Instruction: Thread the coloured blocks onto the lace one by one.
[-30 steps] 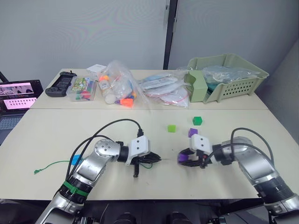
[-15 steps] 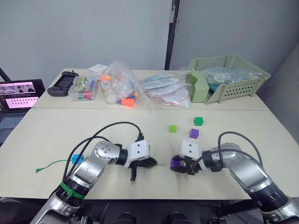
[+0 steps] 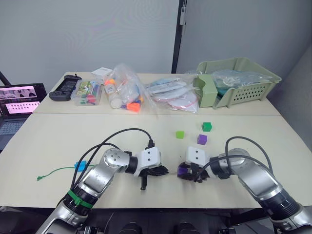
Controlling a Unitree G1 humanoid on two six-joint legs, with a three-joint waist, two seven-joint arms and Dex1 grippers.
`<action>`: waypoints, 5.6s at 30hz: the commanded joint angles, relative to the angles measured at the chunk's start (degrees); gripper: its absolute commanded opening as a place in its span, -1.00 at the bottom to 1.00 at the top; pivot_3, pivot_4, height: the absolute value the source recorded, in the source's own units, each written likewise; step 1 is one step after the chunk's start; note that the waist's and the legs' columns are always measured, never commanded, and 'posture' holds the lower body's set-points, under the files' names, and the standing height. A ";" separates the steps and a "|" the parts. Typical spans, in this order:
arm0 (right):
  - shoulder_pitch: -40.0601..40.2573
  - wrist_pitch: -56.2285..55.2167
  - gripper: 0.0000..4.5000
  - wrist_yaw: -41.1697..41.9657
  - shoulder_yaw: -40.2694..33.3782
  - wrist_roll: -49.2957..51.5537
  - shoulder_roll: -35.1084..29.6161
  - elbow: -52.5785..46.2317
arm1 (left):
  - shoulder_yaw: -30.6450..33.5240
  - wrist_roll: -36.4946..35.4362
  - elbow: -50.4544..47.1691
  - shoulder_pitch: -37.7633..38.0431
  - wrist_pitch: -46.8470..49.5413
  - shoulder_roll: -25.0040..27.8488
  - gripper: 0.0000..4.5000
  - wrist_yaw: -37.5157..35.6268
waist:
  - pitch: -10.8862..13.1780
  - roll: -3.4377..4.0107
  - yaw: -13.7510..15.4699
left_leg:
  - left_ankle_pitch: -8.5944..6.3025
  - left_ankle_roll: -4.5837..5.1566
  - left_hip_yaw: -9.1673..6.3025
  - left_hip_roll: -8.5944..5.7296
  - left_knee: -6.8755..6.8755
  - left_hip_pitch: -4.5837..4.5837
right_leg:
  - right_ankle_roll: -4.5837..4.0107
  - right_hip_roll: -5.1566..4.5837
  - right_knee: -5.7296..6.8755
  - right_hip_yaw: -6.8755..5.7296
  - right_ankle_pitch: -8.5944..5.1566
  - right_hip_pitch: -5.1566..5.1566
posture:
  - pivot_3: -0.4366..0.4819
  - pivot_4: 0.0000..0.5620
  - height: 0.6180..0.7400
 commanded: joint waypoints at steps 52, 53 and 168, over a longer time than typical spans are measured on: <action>0.96 9.55 -0.41 -2.98 0.09 0.25 -0.91 -6.32 | -7.37 4.23 15.40 -5.71 -8.29 -16.60 -0.84 -4.09 | -0.02 -0.02 1.50 | 0.00 0.00 -0.12 -0.31 0.09 0.04 | 0.22 -0.16 -0.37 -0.03 0.07 0.37 | -0.05 -0.47 1.00; 1.08 9.57 -0.41 -3.01 0.10 0.24 -0.93 -6.36 | -7.21 4.32 15.41 -5.73 -8.33 -16.51 -0.67 -3.99 | -0.02 -0.02 1.42 | 0.00 0.01 -0.12 -0.31 0.09 0.05 | 0.22 -0.16 -0.38 -0.03 0.07 0.37 | -0.05 -0.47 1.00; 4.06 13.84 -0.41 -6.14 0.25 3.27 -2.90 -11.89 | -2.70 3.41 15.21 -5.55 -11.27 -11.30 -0.99 -2.09 | 0.00 -0.03 0.04 | 0.00 0.01 -0.14 -0.24 -0.04 -0.24 | 0.21 -0.11 -0.33 -0.03 0.07 -0.03 | -0.05 -0.47 1.00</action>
